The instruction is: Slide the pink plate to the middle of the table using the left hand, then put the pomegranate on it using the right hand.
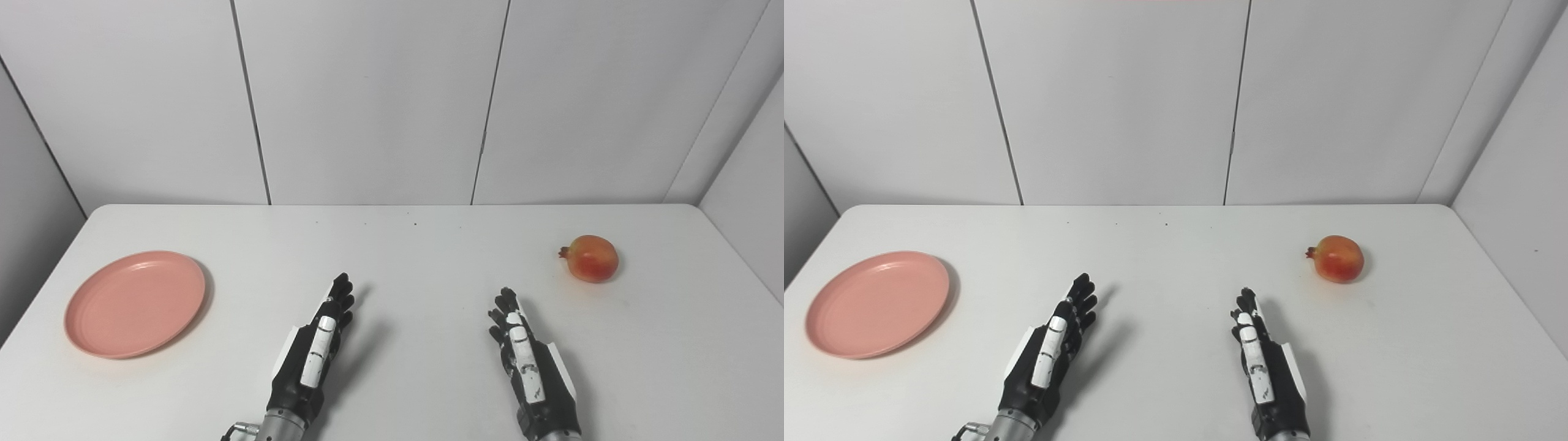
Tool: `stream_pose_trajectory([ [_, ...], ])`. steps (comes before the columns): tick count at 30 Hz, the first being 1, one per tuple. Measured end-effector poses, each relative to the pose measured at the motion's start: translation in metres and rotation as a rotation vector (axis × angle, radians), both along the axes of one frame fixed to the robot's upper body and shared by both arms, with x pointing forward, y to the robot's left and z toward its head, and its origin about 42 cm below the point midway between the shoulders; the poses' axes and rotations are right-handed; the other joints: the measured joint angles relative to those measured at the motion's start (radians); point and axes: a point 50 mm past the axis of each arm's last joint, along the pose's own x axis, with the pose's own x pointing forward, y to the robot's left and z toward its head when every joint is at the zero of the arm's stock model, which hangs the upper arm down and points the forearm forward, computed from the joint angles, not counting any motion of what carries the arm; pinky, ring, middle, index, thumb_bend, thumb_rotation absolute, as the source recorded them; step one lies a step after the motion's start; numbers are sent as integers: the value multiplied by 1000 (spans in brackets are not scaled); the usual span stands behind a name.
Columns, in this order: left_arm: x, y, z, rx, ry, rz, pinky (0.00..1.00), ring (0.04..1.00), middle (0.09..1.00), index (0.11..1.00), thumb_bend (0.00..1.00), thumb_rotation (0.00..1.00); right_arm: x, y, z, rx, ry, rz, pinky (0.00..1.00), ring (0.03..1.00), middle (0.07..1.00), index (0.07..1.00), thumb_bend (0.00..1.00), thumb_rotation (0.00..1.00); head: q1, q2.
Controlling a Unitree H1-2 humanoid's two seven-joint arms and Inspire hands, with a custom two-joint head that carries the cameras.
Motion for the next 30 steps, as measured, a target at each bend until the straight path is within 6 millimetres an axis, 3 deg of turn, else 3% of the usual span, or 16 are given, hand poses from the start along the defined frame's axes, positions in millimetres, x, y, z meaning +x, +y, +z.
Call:
stream_pose_trajectory([
  [10,2,-7,-1,16,-29,27,989,993,1000,1000,551,1000,0,-13,-1,-23,-2,15,1000,1000,1000,1000,264,1000,153,-43],
  [15,6,-24,0,-2,-61,32,998,1000,1000,1000,504,1000,-4,-23,-3,-24,-7,45,1000,1000,1000,1000,267,1000,280,-81],
  [19,4,-41,0,-10,-54,21,1000,1000,1000,1000,484,1000,-4,-32,-4,-27,-9,69,1000,1000,1000,1000,243,1000,324,-87],
  [23,3,-52,-1,7,-52,11,1000,1000,1000,1000,506,1000,-5,-35,-4,-23,-8,77,1000,1000,1000,1000,236,1000,345,-92],
  [30,3,-54,-1,23,-54,21,1000,1000,1000,1000,515,1000,-6,-35,-4,-23,-8,78,1000,1000,1000,1000,239,1000,318,-91],
])
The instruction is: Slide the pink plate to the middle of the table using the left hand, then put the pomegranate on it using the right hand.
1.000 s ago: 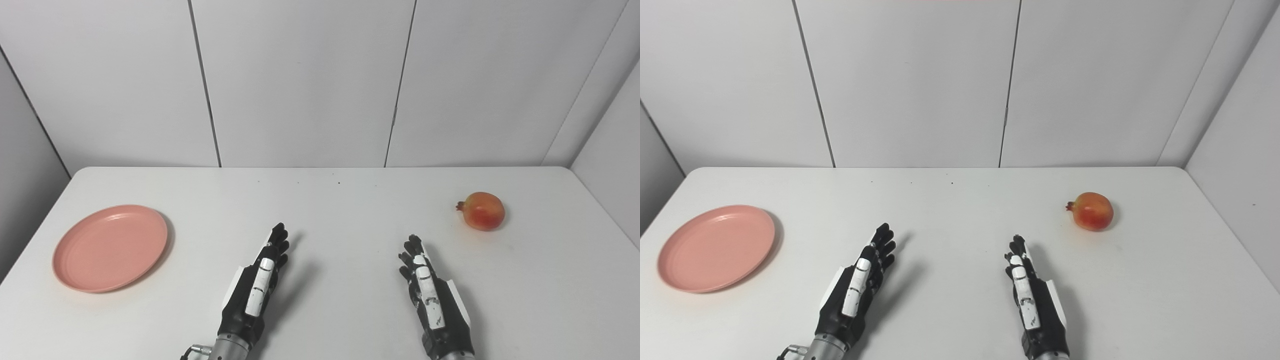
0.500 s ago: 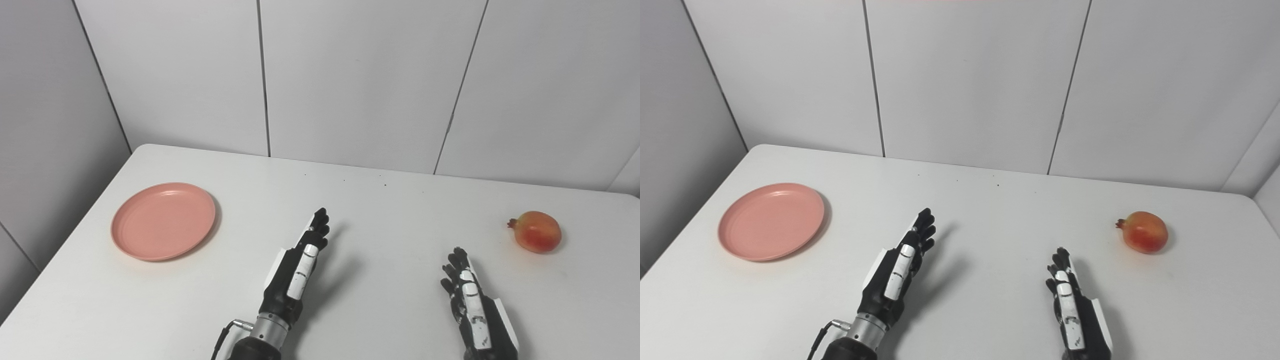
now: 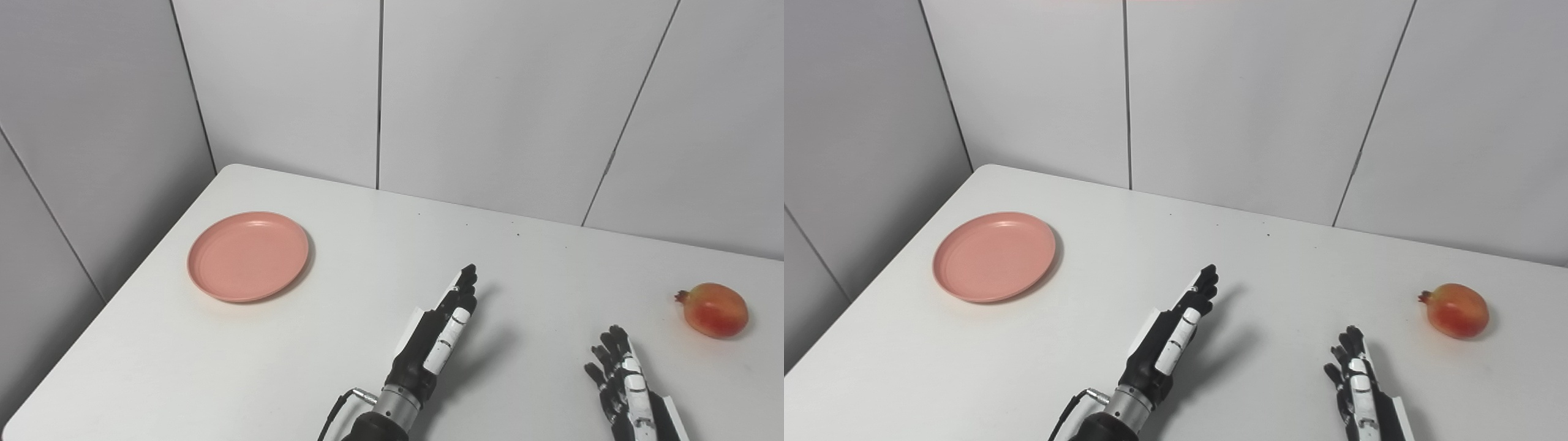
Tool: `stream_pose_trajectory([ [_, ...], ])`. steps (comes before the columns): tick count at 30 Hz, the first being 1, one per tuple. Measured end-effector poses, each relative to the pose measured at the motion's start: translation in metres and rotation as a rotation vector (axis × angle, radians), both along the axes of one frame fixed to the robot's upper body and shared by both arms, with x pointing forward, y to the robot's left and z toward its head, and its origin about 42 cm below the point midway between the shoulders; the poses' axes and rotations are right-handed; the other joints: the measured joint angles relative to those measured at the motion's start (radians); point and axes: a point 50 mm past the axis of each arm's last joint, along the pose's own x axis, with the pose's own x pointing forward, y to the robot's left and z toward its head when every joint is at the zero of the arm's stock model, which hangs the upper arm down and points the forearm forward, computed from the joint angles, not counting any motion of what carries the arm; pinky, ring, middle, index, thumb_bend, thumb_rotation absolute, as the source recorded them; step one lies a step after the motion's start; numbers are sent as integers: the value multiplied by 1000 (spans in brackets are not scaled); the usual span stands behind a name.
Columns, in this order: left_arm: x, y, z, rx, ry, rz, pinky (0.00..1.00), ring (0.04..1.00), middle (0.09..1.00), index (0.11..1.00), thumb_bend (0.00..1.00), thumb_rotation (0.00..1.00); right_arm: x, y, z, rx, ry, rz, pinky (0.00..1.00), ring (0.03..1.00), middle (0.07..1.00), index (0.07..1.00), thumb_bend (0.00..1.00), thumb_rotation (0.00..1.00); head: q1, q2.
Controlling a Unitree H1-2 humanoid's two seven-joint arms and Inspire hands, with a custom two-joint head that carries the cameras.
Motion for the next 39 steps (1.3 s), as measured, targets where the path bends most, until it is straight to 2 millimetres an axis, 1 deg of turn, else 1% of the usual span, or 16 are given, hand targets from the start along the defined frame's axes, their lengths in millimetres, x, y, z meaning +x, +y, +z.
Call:
stream_pose_trajectory([
  [7,0,1,1,-1,-2,0,1000,1000,1000,1000,502,1000,-3,1,1,-6,-4,-6,1000,1000,1000,1000,229,1000,-17,11],
  [10,0,1,1,-4,-3,0,1000,1000,1000,1000,483,1000,-3,2,2,-5,-7,-9,1000,1000,1000,1000,234,1000,-19,11],
  [16,0,2,2,-20,-2,-1,1000,1000,1000,1000,483,1000,-3,2,2,-3,-7,-8,1000,1000,1000,1000,246,1000,-22,11],
  [19,0,3,2,-20,-3,1,1000,1000,1000,1000,481,1000,-3,2,2,-4,-6,-8,1000,1000,1000,1000,230,1000,-23,9],
  [21,0,4,2,-18,-10,3,1000,1000,1000,1000,495,1000,-3,2,2,-3,-6,-8,1000,1000,1000,1000,216,1000,-22,8],
  [25,-1,5,6,-19,-34,10,998,1000,1000,1000,514,1000,-3,3,2,-1,-6,-8,1000,1000,1000,1000,220,1000,-19,2],
  [27,-2,7,7,-19,-40,14,1000,1000,1000,1000,549,1000,-3,3,2,-2,-6,-7,1000,1000,1000,1000,216,1000,-19,-1],
  [31,-7,15,8,-2,-51,22,1000,1000,1000,1000,570,1000,-3,4,2,-3,-6,-7,1000,1000,1000,1000,213,1000,-14,-5],
  [37,-12,37,10,71,-84,54,992,989,1000,997,594,1000,-3,3,2,-2,-5,-10,1000,1000,1000,1000,223,1000,-3,-23],
  [39,-11,43,11,76,-87,71,990,987,1000,993,593,994,-3,3,2,-2,-5,-11,1000,1000,1000,1000,207,1000,-3,-23],
])
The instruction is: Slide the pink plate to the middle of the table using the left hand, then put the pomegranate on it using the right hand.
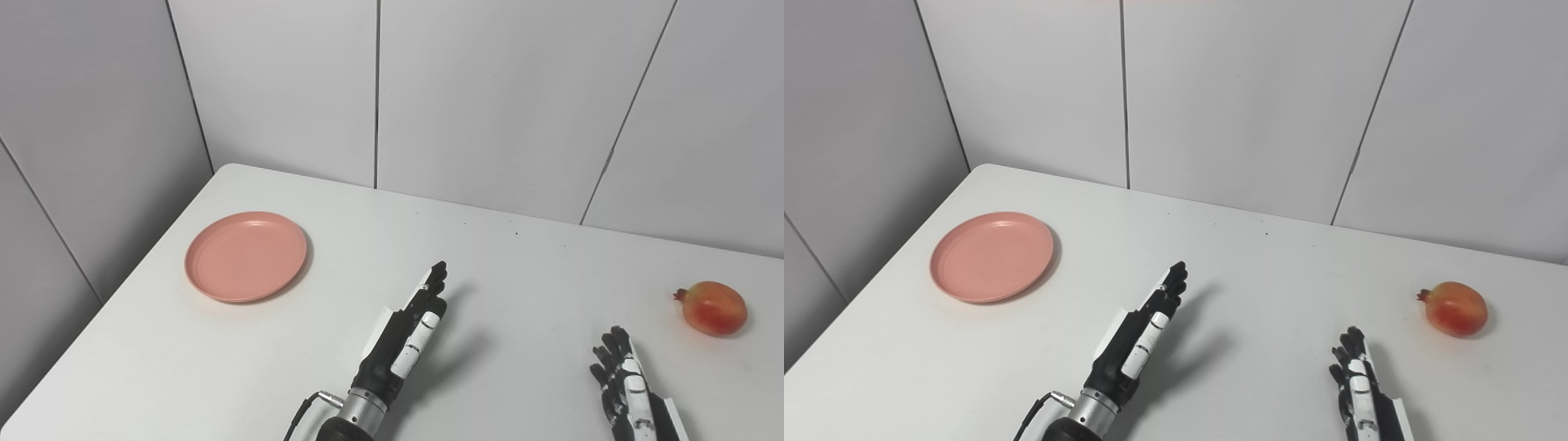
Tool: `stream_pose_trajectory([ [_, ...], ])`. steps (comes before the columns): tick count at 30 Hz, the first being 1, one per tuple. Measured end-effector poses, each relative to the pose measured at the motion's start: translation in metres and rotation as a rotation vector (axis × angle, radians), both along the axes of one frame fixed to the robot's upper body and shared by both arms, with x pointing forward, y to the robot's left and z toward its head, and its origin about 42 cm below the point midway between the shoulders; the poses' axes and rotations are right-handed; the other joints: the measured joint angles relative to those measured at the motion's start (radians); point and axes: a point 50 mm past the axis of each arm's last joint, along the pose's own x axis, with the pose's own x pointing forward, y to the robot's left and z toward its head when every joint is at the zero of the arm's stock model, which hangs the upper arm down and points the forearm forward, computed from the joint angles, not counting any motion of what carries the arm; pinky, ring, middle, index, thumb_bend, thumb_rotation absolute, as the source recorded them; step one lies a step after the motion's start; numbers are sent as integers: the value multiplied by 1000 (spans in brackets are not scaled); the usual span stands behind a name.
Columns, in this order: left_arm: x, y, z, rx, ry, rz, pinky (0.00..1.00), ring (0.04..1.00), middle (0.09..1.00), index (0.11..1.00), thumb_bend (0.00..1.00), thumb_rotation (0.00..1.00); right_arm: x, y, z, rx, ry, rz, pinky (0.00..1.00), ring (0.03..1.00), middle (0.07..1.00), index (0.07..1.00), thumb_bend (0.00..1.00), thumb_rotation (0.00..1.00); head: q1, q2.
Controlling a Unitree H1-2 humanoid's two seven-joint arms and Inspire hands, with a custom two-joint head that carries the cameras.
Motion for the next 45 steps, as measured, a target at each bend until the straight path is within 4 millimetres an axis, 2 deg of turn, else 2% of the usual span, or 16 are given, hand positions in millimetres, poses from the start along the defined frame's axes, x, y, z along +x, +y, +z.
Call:
stream_pose_trajectory([
  [9,10,8,40,-24,-115,31,971,971,991,990,586,1000,0,0,-2,1,-5,0,1000,1000,1000,1000,203,1000,0,-8],
  [12,12,15,52,-13,-155,49,992,979,994,992,605,1000,0,0,-2,1,-10,-1,1000,1000,1000,1000,198,1000,0,-14],
  [17,18,28,73,-11,-214,89,991,978,991,988,564,1000,0,0,-3,-3,-14,-3,1000,1000,1000,1000,201,1000,5,-12],
  [22,20,39,82,-10,-235,115,993,981,997,998,542,1000,0,0,-3,-3,-14,-4,1000,1000,1000,1000,207,1000,14,-14],
  [31,31,78,99,-24,-288,205,990,984,989,981,577,1000,1,-3,-4,-2,-15,-9,1000,1000,1000,1000,202,1000,26,-20],
  [40,39,104,113,-36,-300,290,996,974,985,978,519,1000,1,-3,-4,6,-15,-4,1000,1000,1000,1000,178,1000,29,-21],
  [45,40,130,116,-18,-289,347,958,955,965,953,510,1000,1,-3,-4,6,-15,-6,1000,1000,1000,1000,186,1000,31,-25],
])
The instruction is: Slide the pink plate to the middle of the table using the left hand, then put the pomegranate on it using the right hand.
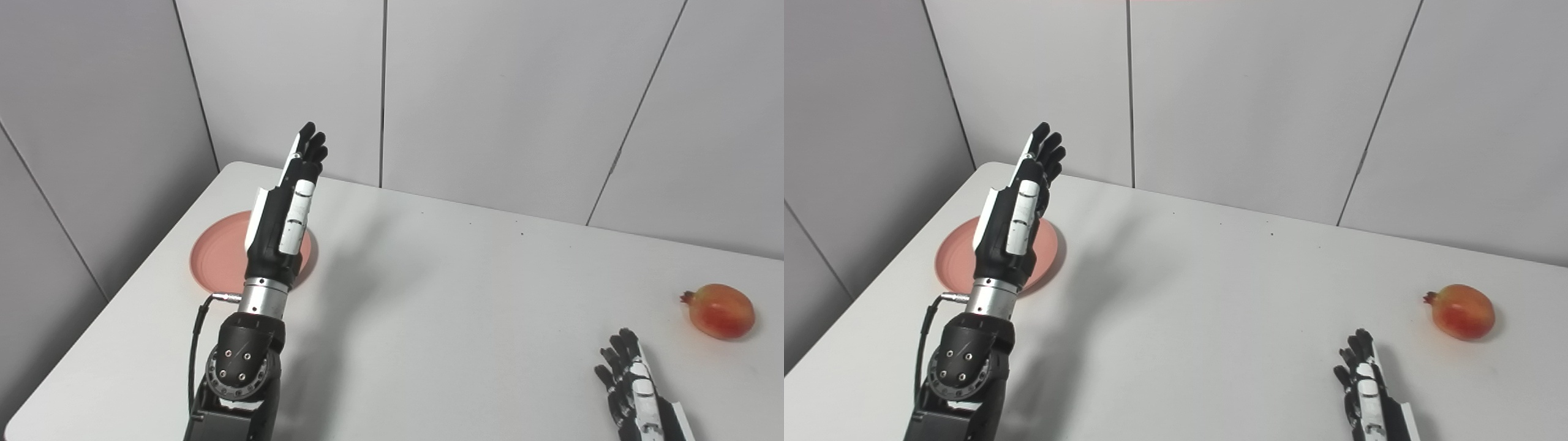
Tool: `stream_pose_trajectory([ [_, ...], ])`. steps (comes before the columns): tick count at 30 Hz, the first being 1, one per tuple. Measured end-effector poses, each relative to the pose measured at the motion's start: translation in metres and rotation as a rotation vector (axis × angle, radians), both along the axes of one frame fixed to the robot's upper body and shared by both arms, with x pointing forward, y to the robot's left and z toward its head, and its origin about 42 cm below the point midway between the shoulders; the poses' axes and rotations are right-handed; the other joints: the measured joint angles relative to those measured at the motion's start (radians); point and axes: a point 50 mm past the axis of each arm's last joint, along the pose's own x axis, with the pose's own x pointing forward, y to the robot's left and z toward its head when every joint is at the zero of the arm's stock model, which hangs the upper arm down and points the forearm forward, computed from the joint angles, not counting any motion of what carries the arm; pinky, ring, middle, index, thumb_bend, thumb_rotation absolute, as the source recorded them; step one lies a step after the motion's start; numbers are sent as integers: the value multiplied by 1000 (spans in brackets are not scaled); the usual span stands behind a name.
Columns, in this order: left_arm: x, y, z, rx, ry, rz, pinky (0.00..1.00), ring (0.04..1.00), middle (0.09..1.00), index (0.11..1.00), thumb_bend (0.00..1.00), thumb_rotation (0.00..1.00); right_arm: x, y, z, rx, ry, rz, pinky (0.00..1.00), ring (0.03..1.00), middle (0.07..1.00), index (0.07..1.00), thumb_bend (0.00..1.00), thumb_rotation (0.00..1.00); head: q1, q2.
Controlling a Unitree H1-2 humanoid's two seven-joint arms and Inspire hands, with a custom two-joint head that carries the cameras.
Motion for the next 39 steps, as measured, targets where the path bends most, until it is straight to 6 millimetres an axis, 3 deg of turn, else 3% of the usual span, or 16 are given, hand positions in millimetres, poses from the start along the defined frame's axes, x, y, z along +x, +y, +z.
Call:
stream_pose_trajectory([
  [12,4,45,2,3,6,121,958,954,963,957,539,1000,0,-2,0,8,0,0,1000,1000,1000,1000,193,1000,38,-12],
  [21,3,78,-6,-62,33,190,973,960,967,957,492,1000,0,-5,0,7,0,3,1000,1000,1000,1000,191,1000,41,-9],
  [39,2,120,-24,-152,63,269,981,971,973,951,466,1000,0,-5,0,10,1,2,1000,1000,1000,1000,177,1000,51,-11],
])
